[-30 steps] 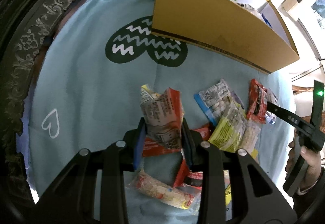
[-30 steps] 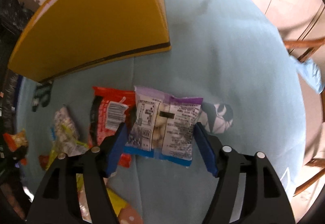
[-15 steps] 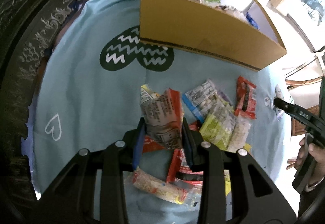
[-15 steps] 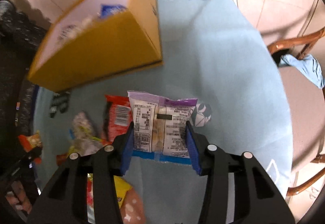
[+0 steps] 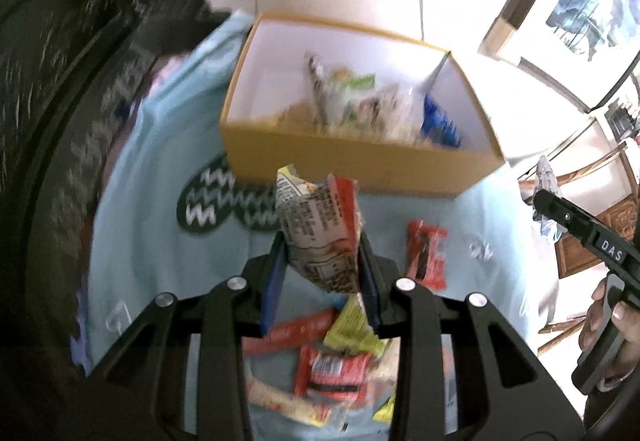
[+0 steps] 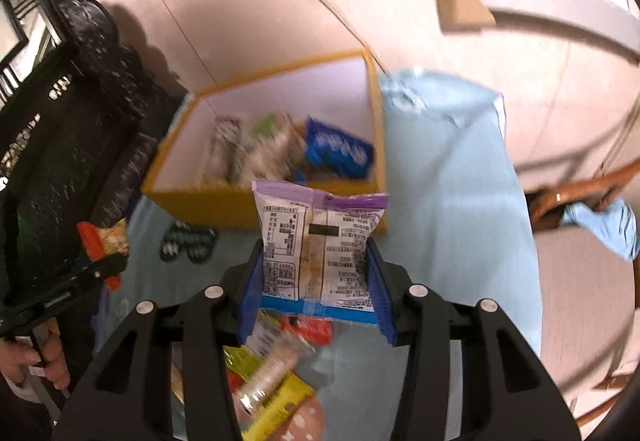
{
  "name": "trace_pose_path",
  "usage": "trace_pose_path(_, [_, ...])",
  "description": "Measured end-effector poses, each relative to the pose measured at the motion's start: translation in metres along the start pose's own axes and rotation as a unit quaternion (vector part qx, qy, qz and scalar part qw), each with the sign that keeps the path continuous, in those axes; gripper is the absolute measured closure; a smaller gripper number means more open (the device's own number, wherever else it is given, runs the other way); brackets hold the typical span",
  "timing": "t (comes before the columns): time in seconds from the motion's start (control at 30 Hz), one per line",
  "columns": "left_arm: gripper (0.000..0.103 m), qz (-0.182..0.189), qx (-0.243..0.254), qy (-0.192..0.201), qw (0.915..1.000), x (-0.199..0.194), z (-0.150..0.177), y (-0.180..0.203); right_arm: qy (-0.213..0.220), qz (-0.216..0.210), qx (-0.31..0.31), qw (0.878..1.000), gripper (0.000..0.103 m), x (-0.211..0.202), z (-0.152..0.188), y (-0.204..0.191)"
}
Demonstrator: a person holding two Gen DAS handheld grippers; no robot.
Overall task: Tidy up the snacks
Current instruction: 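Carry both snacks into the box and open both tools, then return both tools to the pile and grasp a red snack pack with the right tool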
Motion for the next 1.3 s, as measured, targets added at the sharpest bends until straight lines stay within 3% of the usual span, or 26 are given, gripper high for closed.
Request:
trace_pose_path(0.23, [0.068, 0.009, 0.010, 0.039, 0.9992, -0.003, -0.072, 0.023, 0.031, -0.015, -0.022, 0.999, 0.055, -0.001, -0.046, -0.023])
trace_pose_path(0.43, [0.068, 0.016, 0.017, 0.034, 0.9991, 0.025, -0.112, 0.032, 0.032, -0.023, -0.017, 0.999, 0.055, 0.022, -0.074, -0.018])
trace_pose_path(0.67, [0.064, 0.006, 0.019, 0.013, 0.9997, 0.066, -0.133, 0.030, 0.013, -0.021, -0.022, 0.999, 0.054, 0.057, -0.092, -0.011])
trace_pose_path(0.7, [0.062, 0.005, 0.017, 0.011, 0.9998, 0.070, -0.136, 0.030, 0.014, -0.011, -0.026, 1.000, 0.053, 0.063, -0.095, -0.012])
trace_pose_path(0.73, [0.045, 0.005, 0.016, 0.010, 0.9998, 0.077, -0.139, 0.031, 0.016, -0.001, -0.030, 0.999, 0.052, 0.070, -0.099, -0.014])
trace_pose_path(0.77, [0.020, -0.001, 0.015, 0.010, 0.9998, 0.080, -0.142, 0.031, 0.012, 0.002, -0.029, 0.999, 0.052, 0.075, -0.100, -0.015])
trace_pose_path(0.83, [0.007, -0.039, 0.014, 0.016, 0.9990, 0.087, -0.147, 0.027, -0.007, 0.006, -0.011, 1.000, 0.049, 0.091, -0.102, -0.013])
trace_pose_path(0.93, [0.007, -0.036, 0.011, 0.010, 0.9993, 0.087, -0.146, 0.024, 0.007, 0.014, 0.014, 1.000, 0.040, 0.089, -0.103, -0.006])
trace_pose_path(1.3, [0.007, -0.042, -0.003, 0.018, 0.9990, 0.040, -0.106, 0.009, 0.011, -0.001, 0.025, 1.000, 0.039, 0.045, -0.065, 0.001])
Point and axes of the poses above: each gripper's, at about its wrist camera, not at the fingertips, and x roughly the way its jaws point, y to its right, z to its underside, the point moved 6 cm from there along x, roughly the way its jaws point, and after that the axes turned 5 degrees about -y, right-handed, at the moved point
